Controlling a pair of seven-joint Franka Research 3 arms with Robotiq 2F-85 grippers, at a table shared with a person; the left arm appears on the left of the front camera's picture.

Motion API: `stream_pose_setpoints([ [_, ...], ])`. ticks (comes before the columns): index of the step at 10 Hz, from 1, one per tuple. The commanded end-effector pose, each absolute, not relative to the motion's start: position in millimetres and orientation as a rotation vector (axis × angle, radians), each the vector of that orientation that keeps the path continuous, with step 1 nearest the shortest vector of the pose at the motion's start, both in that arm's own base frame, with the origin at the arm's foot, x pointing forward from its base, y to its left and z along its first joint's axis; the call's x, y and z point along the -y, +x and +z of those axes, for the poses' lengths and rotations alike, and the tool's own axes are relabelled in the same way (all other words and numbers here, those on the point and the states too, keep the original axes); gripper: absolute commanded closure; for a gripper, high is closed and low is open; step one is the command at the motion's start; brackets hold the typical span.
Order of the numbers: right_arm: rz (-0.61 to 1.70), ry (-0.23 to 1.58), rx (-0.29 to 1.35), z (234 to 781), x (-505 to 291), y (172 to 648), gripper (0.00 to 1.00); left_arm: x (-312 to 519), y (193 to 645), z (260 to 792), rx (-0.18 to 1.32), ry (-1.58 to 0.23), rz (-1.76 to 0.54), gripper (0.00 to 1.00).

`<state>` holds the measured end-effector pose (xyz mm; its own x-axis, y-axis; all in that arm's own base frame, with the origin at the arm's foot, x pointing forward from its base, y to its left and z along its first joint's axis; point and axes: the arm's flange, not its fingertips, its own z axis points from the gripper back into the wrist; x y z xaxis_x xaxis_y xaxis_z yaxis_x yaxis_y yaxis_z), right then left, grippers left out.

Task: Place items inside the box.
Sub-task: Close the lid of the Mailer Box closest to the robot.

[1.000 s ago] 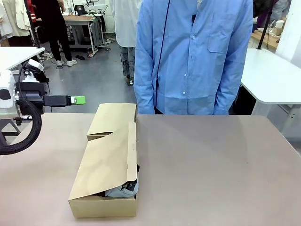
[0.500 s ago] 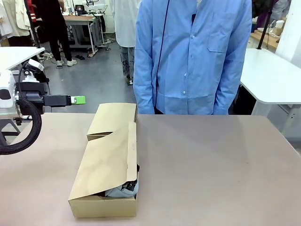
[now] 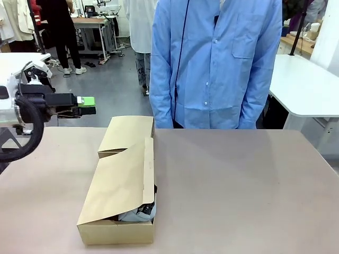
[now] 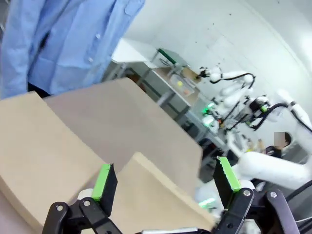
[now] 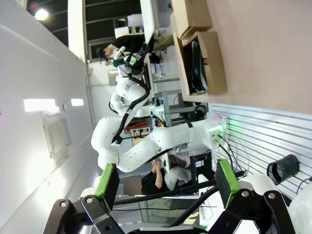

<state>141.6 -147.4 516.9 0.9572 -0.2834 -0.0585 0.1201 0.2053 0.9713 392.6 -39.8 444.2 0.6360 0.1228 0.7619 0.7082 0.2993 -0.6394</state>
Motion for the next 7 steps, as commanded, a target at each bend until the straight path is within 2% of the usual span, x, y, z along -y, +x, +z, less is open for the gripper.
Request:
stream_pose_setpoints([
  [1,-0.259,1.348,0.162,519.0,148.1,139.4,0.0,16.9,361.2,467.7,0.659,-1.275,-0.351,0.0],
  [3,-0.259,1.348,0.162,519.0,148.1,139.4,0.0,-13.0,328.3,474.1,0.415,-1.248,-0.28,0.0],
  [4,-0.259,1.348,0.162,519.0,148.1,139.4,0.0,-33.5,306.1,472.8,0.333,-1.273,-0.235,0.0],
  [6,-0.259,1.348,0.162,519.0,148.1,139.4,0.0,-61.4,279.1,459.4,0.265,-1.304,-0.182,0.0],
  [7,-0.259,1.348,0.162,519.0,148.1,139.4,0.0,-67.8,266.1,446.3,0.136,-1.346,-0.217,0.0],
])
